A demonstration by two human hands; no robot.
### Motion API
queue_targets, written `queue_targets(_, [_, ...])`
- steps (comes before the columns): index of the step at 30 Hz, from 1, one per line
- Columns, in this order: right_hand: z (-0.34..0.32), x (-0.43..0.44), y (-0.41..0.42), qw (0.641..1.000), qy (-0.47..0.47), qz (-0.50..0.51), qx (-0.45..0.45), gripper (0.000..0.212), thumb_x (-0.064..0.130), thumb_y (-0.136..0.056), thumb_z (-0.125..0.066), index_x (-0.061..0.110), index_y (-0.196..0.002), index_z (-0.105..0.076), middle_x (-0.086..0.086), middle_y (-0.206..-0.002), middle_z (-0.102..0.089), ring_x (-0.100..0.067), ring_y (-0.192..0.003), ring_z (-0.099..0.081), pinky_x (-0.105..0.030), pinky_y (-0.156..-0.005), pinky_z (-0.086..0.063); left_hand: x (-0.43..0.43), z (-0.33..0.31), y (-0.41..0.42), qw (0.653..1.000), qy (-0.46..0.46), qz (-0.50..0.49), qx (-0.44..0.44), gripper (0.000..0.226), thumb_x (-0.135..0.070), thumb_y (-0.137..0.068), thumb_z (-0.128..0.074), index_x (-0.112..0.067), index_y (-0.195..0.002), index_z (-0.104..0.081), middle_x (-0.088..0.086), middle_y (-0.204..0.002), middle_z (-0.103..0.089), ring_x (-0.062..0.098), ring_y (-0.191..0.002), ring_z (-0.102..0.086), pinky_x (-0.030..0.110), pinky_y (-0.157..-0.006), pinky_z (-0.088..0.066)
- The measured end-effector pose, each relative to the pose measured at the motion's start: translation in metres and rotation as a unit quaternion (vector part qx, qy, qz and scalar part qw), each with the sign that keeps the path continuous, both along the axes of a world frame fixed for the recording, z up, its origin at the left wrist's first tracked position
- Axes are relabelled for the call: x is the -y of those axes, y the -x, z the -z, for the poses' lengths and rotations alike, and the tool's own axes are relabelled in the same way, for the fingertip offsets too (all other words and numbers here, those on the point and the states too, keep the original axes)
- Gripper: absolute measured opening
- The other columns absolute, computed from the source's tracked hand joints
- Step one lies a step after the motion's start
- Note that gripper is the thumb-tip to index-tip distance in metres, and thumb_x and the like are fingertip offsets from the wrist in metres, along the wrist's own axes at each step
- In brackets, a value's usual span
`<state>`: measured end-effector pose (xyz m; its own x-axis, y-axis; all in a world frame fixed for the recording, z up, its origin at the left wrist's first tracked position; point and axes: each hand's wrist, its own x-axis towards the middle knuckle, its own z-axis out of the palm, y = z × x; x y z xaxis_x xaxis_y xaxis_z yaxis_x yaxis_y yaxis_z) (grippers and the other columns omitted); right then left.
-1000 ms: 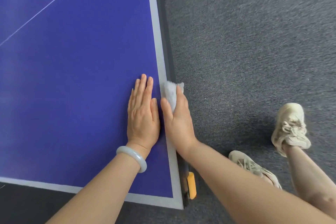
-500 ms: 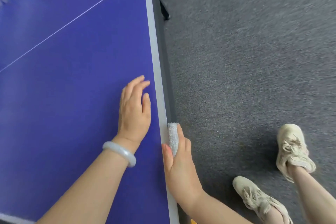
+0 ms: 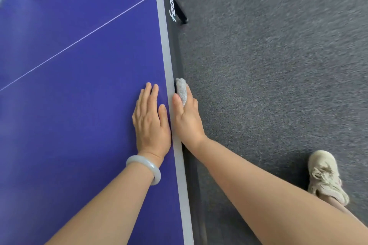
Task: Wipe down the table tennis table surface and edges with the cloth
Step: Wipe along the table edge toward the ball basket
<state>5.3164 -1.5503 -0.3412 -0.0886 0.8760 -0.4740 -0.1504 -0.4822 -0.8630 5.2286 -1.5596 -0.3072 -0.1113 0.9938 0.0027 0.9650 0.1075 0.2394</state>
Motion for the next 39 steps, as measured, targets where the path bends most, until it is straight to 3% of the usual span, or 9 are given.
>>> queue_targets(8, [-0.017,0.044,0.001,0.997,0.011,-0.041,0.057,0.068,0.048,-0.1,-0.035,0.029,-0.158,-0.005,-0.004,-0.154,-0.027,-0.022,-0.139,-0.03,-0.036,-0.114,-0.027,-0.001,-0.004,0.0,0.999,0.032,-0.007,-0.017,0.057,-0.03,-0.097,-0.023,-0.022,-0.154,-0.028,-0.008,-0.163,-0.017,0.007,-0.15,-0.011,0.039,-0.121,-0.014])
queue_targets(13, [-0.008,-0.09,0.001,0.997,0.035,-0.024,0.067,0.068,0.047,-0.1,-0.043,0.012,-0.154,-0.02,-0.016,-0.15,-0.033,-0.035,-0.134,-0.037,-0.045,-0.109,-0.032,-0.004,-0.002,0.001,0.999,0.035,-0.002,-0.034,0.056,-0.032,-0.099,-0.023,-0.02,-0.154,-0.028,-0.006,-0.163,-0.016,0.008,-0.15,-0.009,0.04,-0.122,-0.014])
queue_targets(20, [-0.003,-0.176,0.003,0.997,0.066,-0.022,0.035,0.076,0.057,-0.097,-0.045,0.02,-0.156,-0.014,-0.014,-0.153,-0.028,-0.035,-0.136,-0.038,-0.046,-0.109,-0.029,-0.003,-0.003,-0.001,0.996,0.058,-0.014,-0.065,0.058,-0.032,-0.099,-0.019,-0.02,-0.155,-0.025,-0.005,-0.164,-0.015,0.01,-0.151,-0.009,0.031,-0.123,-0.005])
queue_targets(25, [-0.009,-0.176,-0.004,0.993,0.049,-0.078,0.074,0.072,0.052,-0.1,-0.044,0.011,-0.153,-0.016,-0.019,-0.152,-0.029,-0.037,-0.136,-0.036,-0.047,-0.108,-0.03,0.0,-0.008,-0.006,0.995,0.077,-0.02,-0.067,0.058,-0.031,-0.098,-0.018,-0.017,-0.154,-0.027,-0.001,-0.163,-0.019,0.016,-0.151,-0.014,0.042,-0.122,-0.015])
queue_targets(28, [-0.011,-0.177,-0.007,0.991,0.029,-0.085,0.098,0.072,0.05,-0.099,-0.046,0.008,-0.151,-0.019,-0.02,-0.149,-0.033,-0.038,-0.133,-0.038,-0.046,-0.105,-0.033,-0.006,-0.016,-0.003,0.992,0.083,0.009,-0.099,0.056,-0.028,-0.096,-0.027,-0.009,-0.146,-0.043,0.008,-0.155,-0.036,0.027,-0.142,-0.034,0.047,-0.112,-0.033])
queue_targets(31, [-0.008,-0.178,-0.009,0.99,0.043,-0.089,0.098,0.072,0.05,-0.099,-0.045,0.012,-0.153,-0.016,-0.019,-0.151,-0.031,-0.037,-0.135,-0.037,-0.045,-0.107,-0.032,-0.029,-0.022,0.001,0.992,0.059,0.046,-0.1,0.045,-0.028,-0.093,-0.037,-0.007,-0.125,-0.06,0.009,-0.131,-0.055,0.031,-0.115,-0.054,0.047,-0.094,-0.048])
queue_targets(33, [-0.006,-0.178,-0.007,0.99,0.075,-0.09,0.075,0.071,0.053,-0.1,-0.04,0.019,-0.155,-0.012,-0.014,-0.156,-0.026,-0.031,-0.139,-0.034,-0.043,-0.11,-0.028,-0.057,-0.027,0.005,0.995,0.037,0.062,-0.067,0.035,-0.025,-0.093,-0.042,-0.009,-0.119,-0.06,0.005,-0.122,-0.055,0.027,-0.109,-0.055,0.043,-0.093,-0.048])
queue_targets(36, [-0.003,-0.179,-0.004,0.987,0.066,-0.114,0.088,0.069,0.052,-0.1,-0.04,0.022,-0.156,-0.012,-0.013,-0.155,-0.027,-0.029,-0.137,-0.037,-0.033,-0.098,-0.028,-0.121,-0.026,0.01,0.996,0.006,0.073,-0.043,0.03,-0.008,-0.092,-0.056,-0.006,-0.121,-0.059,0.008,-0.129,-0.054,0.028,-0.118,-0.053,0.04,-0.102,-0.04])
queue_targets(39, [-0.005,-0.178,-0.005,0.994,0.033,-0.073,0.077,0.071,0.047,-0.098,-0.049,0.015,-0.153,-0.018,-0.016,-0.151,-0.033,-0.034,-0.134,-0.038,-0.032,-0.094,-0.028,-0.187,-0.023,0.005,0.999,-0.004,0.041,-0.015,0.034,-0.007,-0.096,-0.051,-0.002,-0.13,-0.054,0.012,-0.142,-0.047,0.028,-0.132,-0.043,0.038,-0.11,-0.03])
